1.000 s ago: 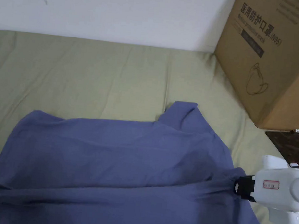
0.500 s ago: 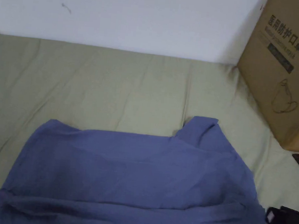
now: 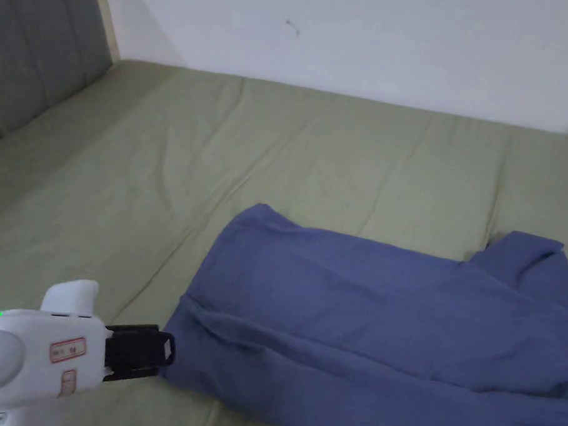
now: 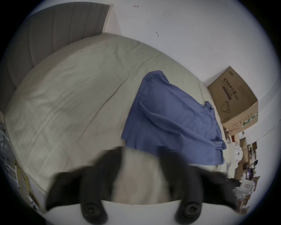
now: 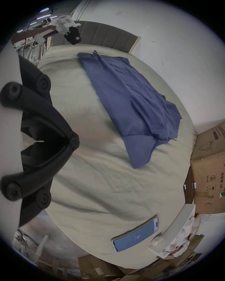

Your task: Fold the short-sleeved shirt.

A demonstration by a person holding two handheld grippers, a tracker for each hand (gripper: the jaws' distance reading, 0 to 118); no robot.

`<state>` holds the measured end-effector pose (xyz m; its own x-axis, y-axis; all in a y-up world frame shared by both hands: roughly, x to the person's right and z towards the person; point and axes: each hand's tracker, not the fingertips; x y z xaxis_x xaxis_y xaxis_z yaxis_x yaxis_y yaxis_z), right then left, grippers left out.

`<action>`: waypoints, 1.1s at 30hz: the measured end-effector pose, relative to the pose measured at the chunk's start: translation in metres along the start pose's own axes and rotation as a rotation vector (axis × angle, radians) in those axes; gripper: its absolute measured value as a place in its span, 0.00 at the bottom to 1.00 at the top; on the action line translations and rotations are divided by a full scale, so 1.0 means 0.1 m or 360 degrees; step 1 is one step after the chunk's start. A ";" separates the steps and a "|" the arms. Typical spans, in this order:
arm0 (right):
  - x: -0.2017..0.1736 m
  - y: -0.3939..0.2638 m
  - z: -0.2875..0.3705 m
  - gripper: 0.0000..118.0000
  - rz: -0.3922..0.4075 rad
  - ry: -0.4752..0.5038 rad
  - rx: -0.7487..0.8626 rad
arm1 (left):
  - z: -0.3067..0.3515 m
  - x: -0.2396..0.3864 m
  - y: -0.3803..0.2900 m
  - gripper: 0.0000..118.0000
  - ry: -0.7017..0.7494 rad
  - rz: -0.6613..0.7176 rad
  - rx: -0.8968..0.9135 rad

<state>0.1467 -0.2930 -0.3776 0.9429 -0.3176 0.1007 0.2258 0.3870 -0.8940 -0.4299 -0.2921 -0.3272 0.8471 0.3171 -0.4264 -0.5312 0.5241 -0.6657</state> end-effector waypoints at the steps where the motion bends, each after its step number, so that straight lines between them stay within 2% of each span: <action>1: 0.03 -0.09 -0.01 0.00 -0.0002 0.0011 0.0018 | -0.13 0.02 0.04 0.87 0.0001 -0.0016 0.0009; 4: -0.09 0.06 0.12 0.00 -0.0007 0.0026 0.0043 | -0.52 0.01 0.18 0.84 -0.0040 -0.0007 -0.0094; 5: 0.10 -0.04 -0.03 0.00 -0.0006 0.0033 0.0049 | -0.67 0.02 0.22 0.84 -0.0059 0.0001 -0.0155; 6: 0.07 0.00 0.01 0.00 -0.0003 0.0030 0.0057 | -0.80 0.04 0.23 0.81 -0.0035 -0.0017 -0.0196; 7: 0.04 0.04 0.05 0.00 0.0005 0.0022 0.0071 | -0.94 0.06 0.25 0.72 0.0014 -0.0038 -0.0257; 8: 0.07 0.04 0.05 0.00 0.0008 0.0010 0.0084 | -1.05 0.08 0.22 0.46 0.0117 -0.0065 -0.0414; 9: 0.09 0.04 0.05 0.00 0.0019 0.0000 0.0094 | -1.12 0.10 0.20 0.31 0.0193 -0.0095 -0.0487; 10: 0.07 0.09 0.08 0.00 0.0038 -0.0018 0.0111 | -1.06 0.12 0.18 0.29 0.0249 -0.0177 -0.0404; 11: 0.06 0.15 0.10 0.00 0.0063 -0.0053 0.0130 | -0.96 0.10 0.17 0.09 0.0126 -0.0191 -0.0340; 12: 0.05 0.22 0.10 0.00 0.0086 -0.0091 0.0150 | -0.94 0.08 0.17 0.05 0.0036 -0.0181 -0.0374; 13: 0.08 0.25 0.05 0.03 0.0100 -0.0132 0.0165 | -0.97 0.06 0.15 0.05 -0.0060 -0.0129 -0.0427; 15: 0.08 0.40 -0.03 0.06 0.0108 -0.0194 0.0180 | -1.07 0.08 0.07 0.05 0.0055 -0.0168 -0.0421; 20: 0.21 0.74 -0.50 0.34 0.0109 -0.0191 0.0140 | -1.02 0.23 -0.07 0.05 0.0105 -0.0186 -0.0384; 22: 0.32 0.86 -0.80 0.38 0.0091 -0.0204 0.0096 | -1.02 0.20 -0.04 0.05 0.0079 -0.0161 -0.0401; 25: 0.27 0.91 -1.06 0.38 0.0163 -0.0328 -0.0035 | -0.99 0.06 -0.02 0.05 -0.0019 0.0024 -0.0423; 28: 0.27 0.84 -1.28 0.38 0.0246 -0.0322 -0.0138 | -1.00 -0.07 0.01 0.04 -0.0089 0.0161 -0.0410; 29: 0.27 0.87 -1.37 0.31 0.0283 -0.0282 -0.0137 | -0.98 -0.07 -0.01 0.04 -0.0089 0.0166 -0.0397; 30: 0.24 0.84 -1.37 0.12 0.0328 -0.0291 -0.0117 | -0.96 -0.05 -0.01 0.04 -0.0084 0.0163 -0.0393; 31: 0.22 0.82 -1.34 0.04 0.0341 -0.0306 -0.0100 | -0.93 0.00 0.00 0.04 -0.0069 0.0148 -0.0394; 33: 0.14 0.86 -1.29 0.03 0.0386 -0.0297 -0.0144 | -0.85 0.02 0.05 0.04 -0.0070 0.0108 -0.0402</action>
<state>0.1481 -0.3758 -0.5093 0.9971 -0.0582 -0.0492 -0.0257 0.3507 -0.9361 -0.4314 -0.3559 -0.3830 0.8062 0.3818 -0.4520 -0.5685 0.2882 -0.7706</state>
